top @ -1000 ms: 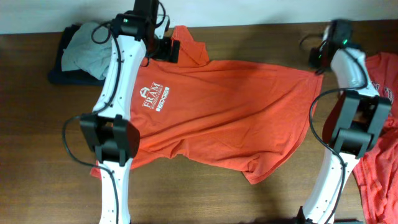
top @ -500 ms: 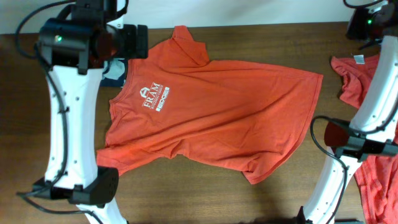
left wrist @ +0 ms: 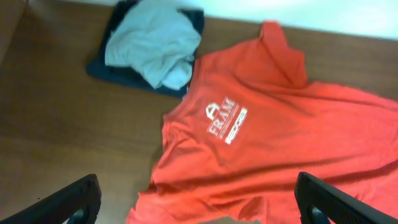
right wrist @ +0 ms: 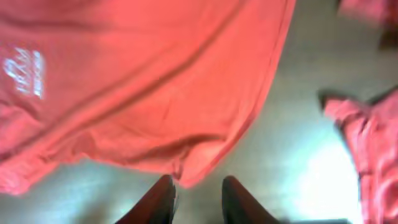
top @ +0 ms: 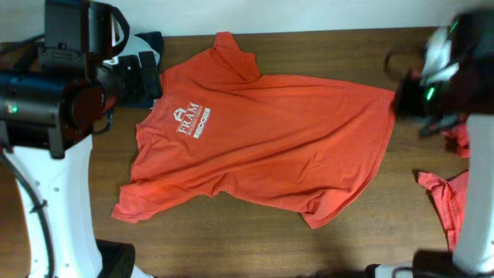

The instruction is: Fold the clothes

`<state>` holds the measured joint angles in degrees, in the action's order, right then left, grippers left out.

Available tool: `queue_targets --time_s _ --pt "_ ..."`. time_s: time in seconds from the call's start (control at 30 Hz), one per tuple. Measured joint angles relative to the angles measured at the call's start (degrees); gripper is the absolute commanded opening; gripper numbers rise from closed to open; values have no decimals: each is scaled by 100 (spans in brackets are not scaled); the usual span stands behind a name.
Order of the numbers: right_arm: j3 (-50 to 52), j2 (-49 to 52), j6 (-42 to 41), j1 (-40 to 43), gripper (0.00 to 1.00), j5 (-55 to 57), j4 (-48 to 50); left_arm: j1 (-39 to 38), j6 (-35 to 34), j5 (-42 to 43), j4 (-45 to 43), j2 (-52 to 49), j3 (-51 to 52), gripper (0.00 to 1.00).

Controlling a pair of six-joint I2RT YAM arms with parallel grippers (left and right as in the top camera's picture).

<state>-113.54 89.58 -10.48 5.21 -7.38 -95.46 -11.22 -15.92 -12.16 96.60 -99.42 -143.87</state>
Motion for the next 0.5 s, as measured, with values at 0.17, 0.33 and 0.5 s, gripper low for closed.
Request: queue_targets --time_s 0.17,0.33,0.5 --pt "3296 -1141 -162 -129 24 -348 1207 0 -63 -79 -389 -59 935 99" --pt "5919 -2568 -811 -446 18 -1047 1937 0 -155 -177 -1626 -90 1967 99" --pt "7689 -2900 -1777 -914 23 -1473 3357 0 -190 -184 -2470 -129 2758 99"
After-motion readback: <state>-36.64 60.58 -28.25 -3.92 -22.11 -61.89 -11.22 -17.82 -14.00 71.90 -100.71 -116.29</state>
